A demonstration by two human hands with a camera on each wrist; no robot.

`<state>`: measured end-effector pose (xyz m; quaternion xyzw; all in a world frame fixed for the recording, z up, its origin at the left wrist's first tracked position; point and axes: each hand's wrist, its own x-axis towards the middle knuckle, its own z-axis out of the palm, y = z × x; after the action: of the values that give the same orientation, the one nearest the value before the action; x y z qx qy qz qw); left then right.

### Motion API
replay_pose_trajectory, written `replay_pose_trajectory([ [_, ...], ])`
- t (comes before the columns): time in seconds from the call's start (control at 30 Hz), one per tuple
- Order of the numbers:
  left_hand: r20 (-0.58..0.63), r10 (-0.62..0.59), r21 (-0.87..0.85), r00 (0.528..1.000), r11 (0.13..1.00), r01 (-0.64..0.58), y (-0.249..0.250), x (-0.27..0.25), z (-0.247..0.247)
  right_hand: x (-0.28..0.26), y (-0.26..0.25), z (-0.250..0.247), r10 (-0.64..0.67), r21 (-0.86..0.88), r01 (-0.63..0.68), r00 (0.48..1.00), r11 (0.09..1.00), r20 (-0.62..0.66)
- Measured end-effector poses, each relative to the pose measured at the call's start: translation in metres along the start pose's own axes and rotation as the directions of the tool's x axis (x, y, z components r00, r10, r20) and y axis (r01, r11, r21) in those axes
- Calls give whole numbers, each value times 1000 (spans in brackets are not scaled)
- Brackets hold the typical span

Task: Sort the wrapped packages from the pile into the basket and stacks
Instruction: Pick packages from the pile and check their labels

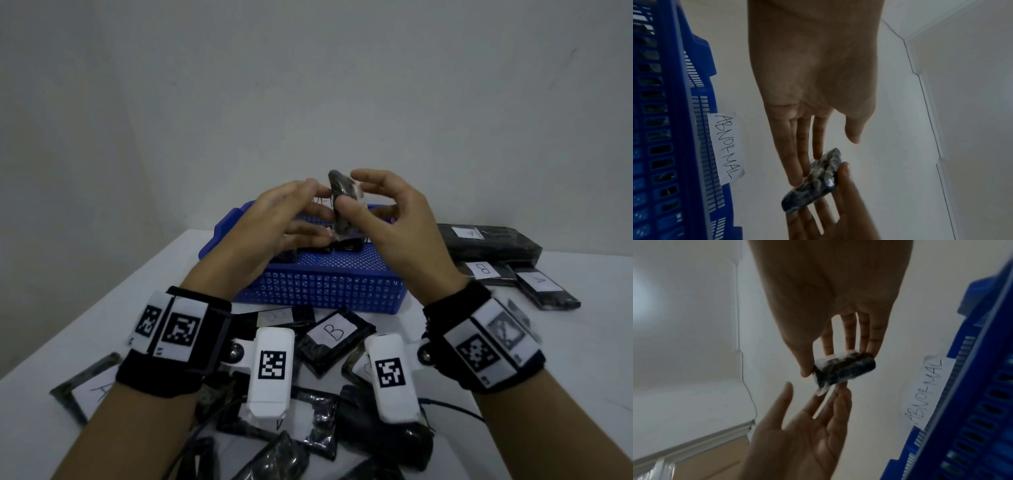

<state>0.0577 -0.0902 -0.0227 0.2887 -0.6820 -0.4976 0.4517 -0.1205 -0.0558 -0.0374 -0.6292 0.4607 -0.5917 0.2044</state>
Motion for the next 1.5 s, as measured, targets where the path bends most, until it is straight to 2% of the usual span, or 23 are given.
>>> replay_pose_trajectory([
  [0.03,40,-14,-2,999,1000,14,1,-1,0,0,1,0,-20,-70,19,1000,997,-9],
  [0.1,34,-9,43,999,999,7,1,-1,-1,0,2,-2,-33,-123,39,998,992,52],
  [0.2,-55,2,110,999,994,4,-1,1,-7,0,0,-8,-2,-131,43,955,990,298],
  [0.23,-60,4,128,998,992,4,0,1,-10,0,0,-9,-6,-149,60,941,987,339],
  [0.4,-2,-1,195,1000,981,2,5,-3,-18,-1,1,-3,-141,-245,198,962,949,232],
  [0.6,-101,33,312,994,950,0,1,-2,-25,-2,8,1,-215,-354,255,965,900,146],
  [0.77,-113,56,324,992,946,-16,-5,1,-30,-1,17,3,-189,-437,225,974,871,125],
  [0.87,-165,57,326,985,945,0,-13,3,-41,8,15,3,-137,-492,169,985,854,101],
  [0.93,-216,34,340,976,939,43,-20,6,-52,25,8,6,-93,-522,157,985,838,146],
  [1.0,-272,18,362,962,928,85,-27,12,-67,48,1,12,-30,-570,174,967,803,254],
  [1.1,-352,24,427,936,894,138,-39,23,-89,86,-2,29,156,-692,258,866,675,475],
  [1.23,-365,44,543,930,821,175,-57,37,-105,122,6,65,390,-764,467,667,445,635],
  [1.27,-355,38,564,934,806,181,-61,40,-108,128,10,75,432,-752,514,616,412,658],
  [1.37,-310,-6,594,951,780,198,-72,46,-110,141,20,100,515,-708,595,499,381,697],
  [1.5,-300,12,605,954,776,181,-81,48,-112,146,34,123,546,-597,727,365,339,754],
])
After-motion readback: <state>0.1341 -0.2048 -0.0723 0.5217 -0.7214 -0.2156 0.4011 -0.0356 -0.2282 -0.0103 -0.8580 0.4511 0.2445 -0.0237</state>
